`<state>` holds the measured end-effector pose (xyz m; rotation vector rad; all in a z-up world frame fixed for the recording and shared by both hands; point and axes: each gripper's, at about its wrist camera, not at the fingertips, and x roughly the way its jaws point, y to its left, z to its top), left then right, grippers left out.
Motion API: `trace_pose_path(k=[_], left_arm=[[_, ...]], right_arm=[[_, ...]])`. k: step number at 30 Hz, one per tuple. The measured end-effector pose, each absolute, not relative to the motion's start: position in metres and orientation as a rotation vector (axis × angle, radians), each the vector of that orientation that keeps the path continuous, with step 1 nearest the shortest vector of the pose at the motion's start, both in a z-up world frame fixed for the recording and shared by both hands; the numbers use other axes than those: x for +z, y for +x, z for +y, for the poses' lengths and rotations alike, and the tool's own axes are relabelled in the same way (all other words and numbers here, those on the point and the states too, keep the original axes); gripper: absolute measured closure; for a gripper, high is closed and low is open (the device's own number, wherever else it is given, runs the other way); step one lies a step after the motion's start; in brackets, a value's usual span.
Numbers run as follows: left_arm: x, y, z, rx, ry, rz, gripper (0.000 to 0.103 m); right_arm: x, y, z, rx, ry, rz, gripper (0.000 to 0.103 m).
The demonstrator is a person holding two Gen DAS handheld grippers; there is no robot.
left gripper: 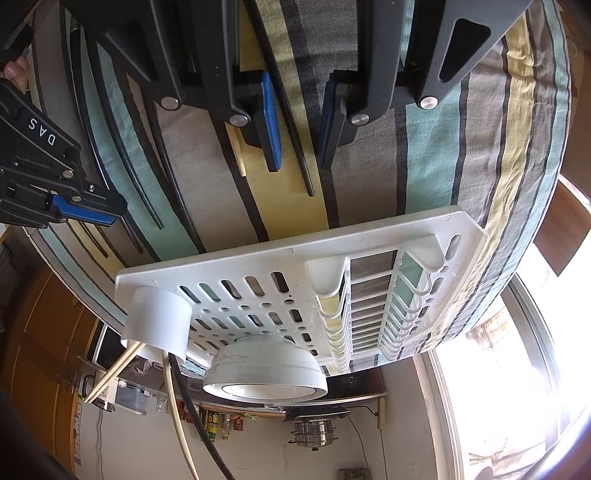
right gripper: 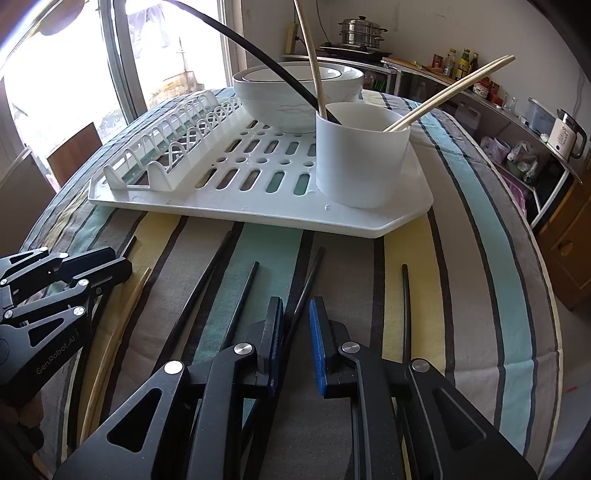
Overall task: Organize utensils
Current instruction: 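Close the left tool on a wooden chopstick while the right tool grasps a black chopstick, then lift both held chopsticks and carry them over the white cup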
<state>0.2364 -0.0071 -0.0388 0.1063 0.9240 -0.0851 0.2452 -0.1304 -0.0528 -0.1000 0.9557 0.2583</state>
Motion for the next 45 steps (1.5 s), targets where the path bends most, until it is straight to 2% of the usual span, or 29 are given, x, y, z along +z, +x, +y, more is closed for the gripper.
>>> trace_pose_path(k=[1, 5, 14, 32, 45], left_arm=[[-0.039, 0.236, -0.007, -0.085, 0.108, 0.922, 0.083], [-0.038, 0.237, -0.013, -0.101, 0.129, 0.923, 0.097], [-0.023, 0.235, -0.012, -0.169, 0.072, 0.91, 0.098], [0.085, 0.198, 0.011, -0.206, -0.011, 0.65, 0.099], [0.128, 0.165, 0.012, -0.222, -0.017, 0.541, 0.099]], right_arm=[[-0.053, 0.246, -0.13, 0.261, -0.099, 0.957, 0.094], [-0.053, 0.247, -0.132, 0.273, -0.085, 0.959, 0.095], [-0.037, 0.235, -0.141, 0.33, -0.028, 0.913, 0.097], [0.041, 0.207, -0.167, 0.4, 0.073, 0.671, 0.098], [0.077, 0.178, -0.185, 0.411, 0.102, 0.54, 0.098]])
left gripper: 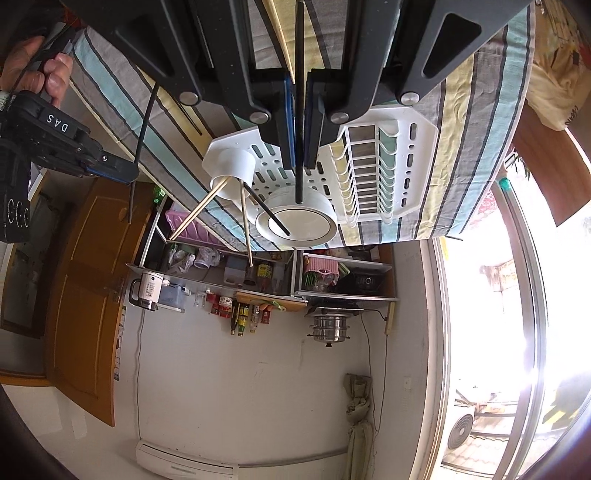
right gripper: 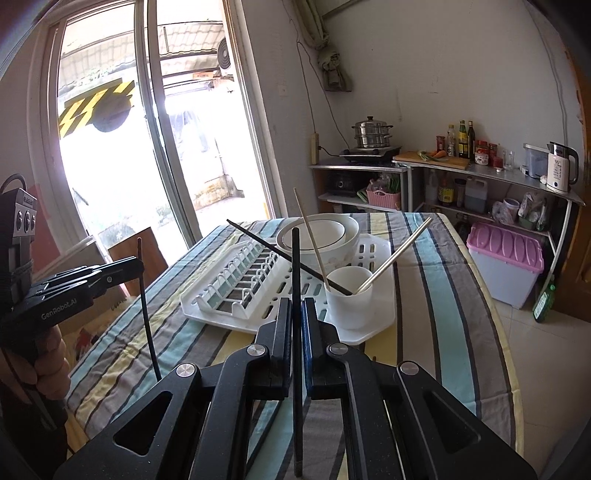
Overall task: Organize utensils
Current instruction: 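Lift both held chopsticks and carry them over the white cup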
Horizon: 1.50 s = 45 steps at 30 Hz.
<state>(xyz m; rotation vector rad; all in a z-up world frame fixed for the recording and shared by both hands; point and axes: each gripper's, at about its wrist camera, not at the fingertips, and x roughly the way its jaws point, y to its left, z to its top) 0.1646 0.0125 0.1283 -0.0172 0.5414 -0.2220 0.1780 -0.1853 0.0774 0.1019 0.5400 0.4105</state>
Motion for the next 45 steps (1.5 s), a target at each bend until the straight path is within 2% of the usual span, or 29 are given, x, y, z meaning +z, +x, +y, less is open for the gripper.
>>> trace_pose_path(k=[21, 45], left_arm=[[0.152, 0.16, 0.008, -0.245, -0.015, 0.516, 0.099], [0.203, 0.245, -0.071, -0.404, 0.007, 0.515, 0.099]], right_arm=[[0.095, 0.162, -0.2, 0.406, 0.1, 0.48, 0.098], [0.14, 0.219, -0.217, 0.353, 0.067, 0.408, 0.098]])
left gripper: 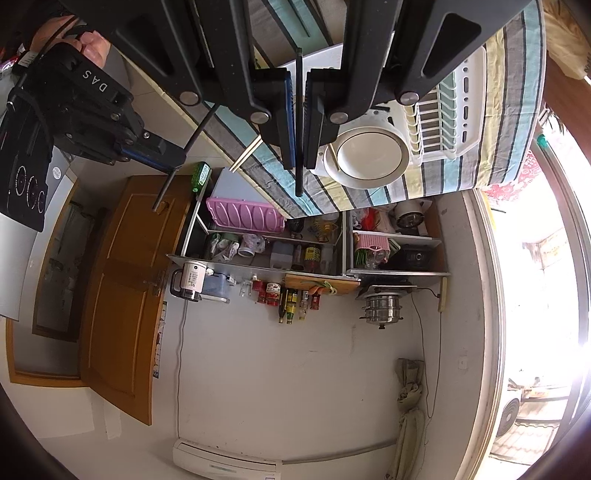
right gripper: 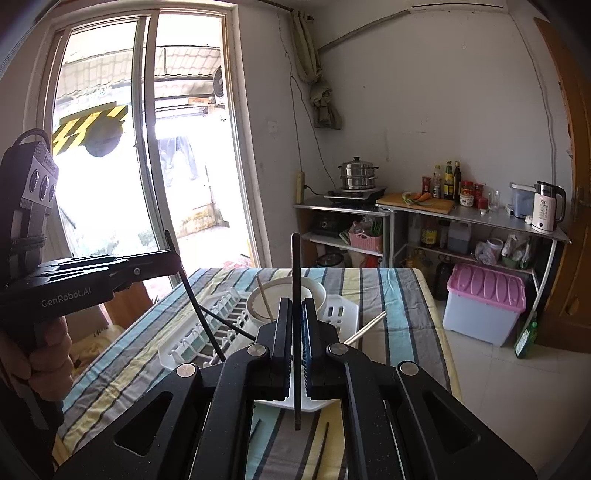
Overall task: Organize utensils
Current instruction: 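Lift both held chopsticks and carry them over the white cup, then lower both chopsticks into the white cup and open both tools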
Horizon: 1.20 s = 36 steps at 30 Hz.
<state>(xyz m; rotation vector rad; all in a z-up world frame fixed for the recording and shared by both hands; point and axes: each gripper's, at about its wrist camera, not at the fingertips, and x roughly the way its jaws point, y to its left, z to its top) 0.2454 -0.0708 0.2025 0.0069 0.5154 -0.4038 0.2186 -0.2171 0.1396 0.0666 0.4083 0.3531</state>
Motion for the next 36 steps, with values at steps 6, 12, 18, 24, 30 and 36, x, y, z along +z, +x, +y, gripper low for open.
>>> trace_pose_path(k=[6, 12, 18, 24, 30, 36], left_arm=[[0.21, 0.275, -0.084, -0.408, 0.005, 0.518, 0.099], [0.21, 0.302, -0.091, -0.415, 0.006, 0.522, 0.099], [0.213, 0.321, -0.092, -0.418, -0.004, 0.518, 0.099], [0.201, 0.333, -0.092, -0.421, -0.011, 0.54, 0.099], [0.181, 0.343, -0.09, -0.415, -0.023, 0.585, 0.099], [0.162, 0.347, -0.087, -0.398, -0.017, 0.625, 0.099]], right_arm=[[0.154, 0.237, -0.216, 0.347, 0.063, 0.382, 0.098], [0.158, 0.255, -0.213, 0.35, 0.063, 0.375, 0.098], [0.158, 0.272, -0.211, 0.351, 0.063, 0.375, 0.098], [0.147, 0.288, -0.209, 0.342, 0.061, 0.398, 0.098], [0.13, 0.299, -0.209, 0.329, 0.062, 0.443, 0.098], [0.112, 0.305, -0.211, 0.323, 0.067, 0.486, 0.098]])
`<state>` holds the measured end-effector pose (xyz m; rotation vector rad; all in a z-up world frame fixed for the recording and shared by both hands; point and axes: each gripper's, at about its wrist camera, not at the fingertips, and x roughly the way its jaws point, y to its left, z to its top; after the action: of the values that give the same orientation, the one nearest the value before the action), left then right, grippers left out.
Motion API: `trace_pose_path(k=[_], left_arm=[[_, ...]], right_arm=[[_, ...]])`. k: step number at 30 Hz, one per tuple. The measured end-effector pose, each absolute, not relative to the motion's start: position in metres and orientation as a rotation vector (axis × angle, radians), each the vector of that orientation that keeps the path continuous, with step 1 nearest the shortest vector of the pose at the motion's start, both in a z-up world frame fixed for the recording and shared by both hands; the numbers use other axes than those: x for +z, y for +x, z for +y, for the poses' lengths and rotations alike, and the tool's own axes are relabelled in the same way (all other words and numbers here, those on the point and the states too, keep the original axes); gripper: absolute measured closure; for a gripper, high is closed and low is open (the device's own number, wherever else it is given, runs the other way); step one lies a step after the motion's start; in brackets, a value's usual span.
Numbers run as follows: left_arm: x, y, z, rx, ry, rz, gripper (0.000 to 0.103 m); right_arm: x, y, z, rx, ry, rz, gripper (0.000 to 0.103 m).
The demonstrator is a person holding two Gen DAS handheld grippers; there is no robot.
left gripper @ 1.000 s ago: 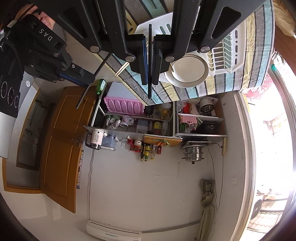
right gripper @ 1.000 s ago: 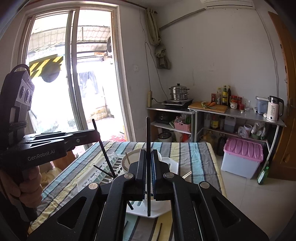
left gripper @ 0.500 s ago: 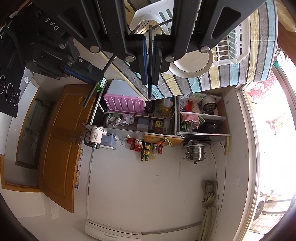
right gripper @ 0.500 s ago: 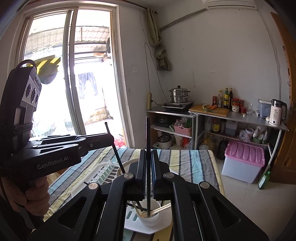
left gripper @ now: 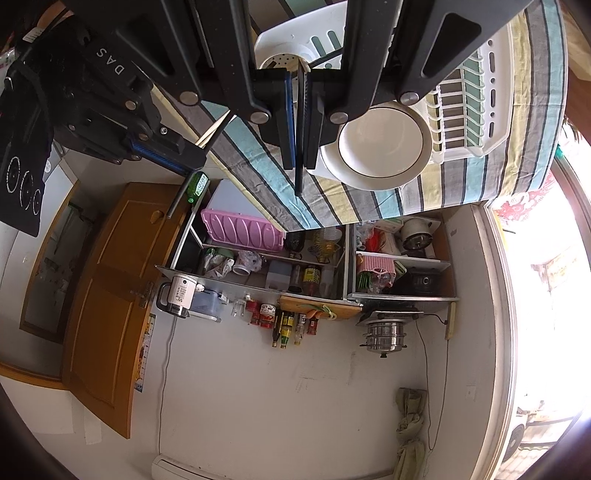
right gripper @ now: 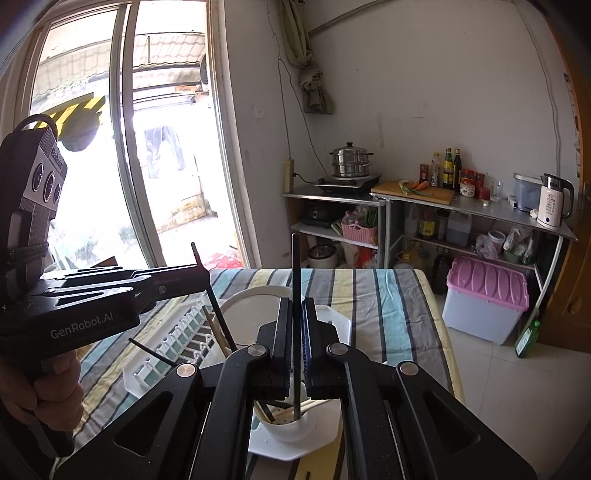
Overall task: Organize utensils
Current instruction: 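Lower both chopsticks into the white cup and open both tools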
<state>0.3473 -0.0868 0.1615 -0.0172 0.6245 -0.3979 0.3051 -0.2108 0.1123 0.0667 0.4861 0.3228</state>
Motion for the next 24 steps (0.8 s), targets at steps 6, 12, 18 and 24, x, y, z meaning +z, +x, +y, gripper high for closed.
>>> trace_pose_path(k=[6, 12, 18, 24], left_arm=[[0.15, 0.347, -0.084, -0.38, -0.003, 0.637, 0.099], [0.151, 0.345, -0.083, -0.364, -0.004, 0.636, 0.099], [0.156, 0.336, -0.074, -0.333, -0.021, 0.617, 0.098], [0.165, 0.314, -0.064, -0.327, -0.035, 0.58, 0.097]], right_arm=[[0.1, 0.311, -0.215, 0.313, 0.075, 0.523, 0.098], [0.099, 0.312, -0.218, 0.311, 0.089, 0.535, 0.098], [0.1, 0.306, -0.219, 0.298, 0.08, 0.543, 0.097], [0.103, 0.292, -0.222, 0.305, 0.09, 0.522, 0.089]])
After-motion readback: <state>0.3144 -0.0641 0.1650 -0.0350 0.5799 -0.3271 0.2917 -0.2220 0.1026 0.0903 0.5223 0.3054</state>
